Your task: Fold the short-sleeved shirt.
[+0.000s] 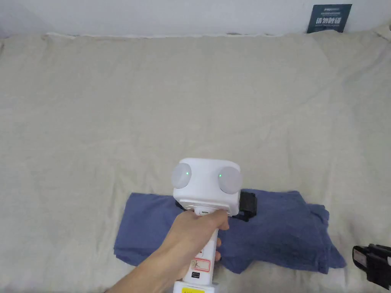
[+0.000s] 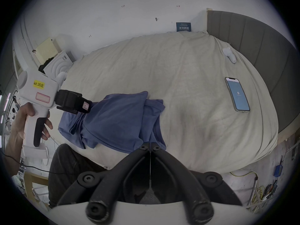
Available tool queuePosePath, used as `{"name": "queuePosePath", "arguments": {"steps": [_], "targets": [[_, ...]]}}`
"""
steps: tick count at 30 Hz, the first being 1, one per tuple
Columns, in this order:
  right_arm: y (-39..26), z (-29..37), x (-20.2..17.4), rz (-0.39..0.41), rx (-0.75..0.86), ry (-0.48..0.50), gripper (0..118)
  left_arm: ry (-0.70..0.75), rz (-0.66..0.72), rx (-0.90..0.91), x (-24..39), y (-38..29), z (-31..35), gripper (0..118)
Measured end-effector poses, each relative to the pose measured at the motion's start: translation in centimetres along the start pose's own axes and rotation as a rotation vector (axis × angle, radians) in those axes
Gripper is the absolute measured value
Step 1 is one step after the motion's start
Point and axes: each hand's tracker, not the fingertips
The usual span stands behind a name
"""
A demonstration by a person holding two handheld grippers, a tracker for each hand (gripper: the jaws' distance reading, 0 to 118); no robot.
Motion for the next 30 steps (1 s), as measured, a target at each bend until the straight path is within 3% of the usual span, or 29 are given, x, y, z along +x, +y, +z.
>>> {"name": "queuePosePath", "arguments": {"steps": [3,4,5,6,7,9,12,15,18,19,22,25,28,30], "targets": [[0.2,0.3,0.0,0.004,0.004,0.008,0,-0.004,-0.017,0.042,-2.2,-0.4,3.3,109],[0.3,0.3,-0.1,0.001,0.006,0.011,0,0.010,-0.018,0.051,-3.6,-0.3,4.5,99],[0.4,0.3,-0.3,-0.001,0.009,0.019,0,0.039,0.012,0.085,-5.9,-0.1,5.7,75],[0.5,0.2,-0.5,-0.001,0.012,0.026,0,0.063,0.024,0.113,-7.5,-0.2,6.9,22],[0.5,0.2,-0.7,-0.002,0.013,0.034,0,0.115,0.013,0.125,-9.2,-0.2,7.6,0],[0.5,0.0,-1.3,0.006,0.012,0.060,0,0.269,0.051,0.168,-12.6,-0.6,7.8,0],[0.6,-0.3,-2.2,0.026,0.012,0.078,0,0.636,-0.079,0.058,-14.9,-1.8,4.7,0],[0.6,-0.2,-2.8,0.034,0.009,0.104,0,0.829,-0.196,-0.106,-14.9,-4.2,-1.4,0],[0.7,0.0,-2.7,0.036,0.017,0.119,0,0.848,-0.310,-0.209,-11.3,-6.6,-6.5,0],[0.7,0.1,-2.6,0.035,0.021,0.120,0,0.818,-0.344,-0.185,-8.7,-7.6,-7.6,0],[1.0,0.5,-2.1,0.030,0.022,0.113,0,0.963,-0.629,-0.031,-0.2,-10.4,-9.9,0],[1.1,0.9,-1.6,0.026,0.021,0.079,0,0.838,-0.679,0.066,6.4,-10.9,-9.2,0],[1.1,1.1,-0.8,0.005,0.017,0.056,0,0.634,-0.605,0.177,9.1,-9.5,-6.7,0],[1.1,1.3,-0.7,-0.004,0.014,0.045,0,0.393,-0.479,0.172,8.3,-7.8,-4.1,0]]}}
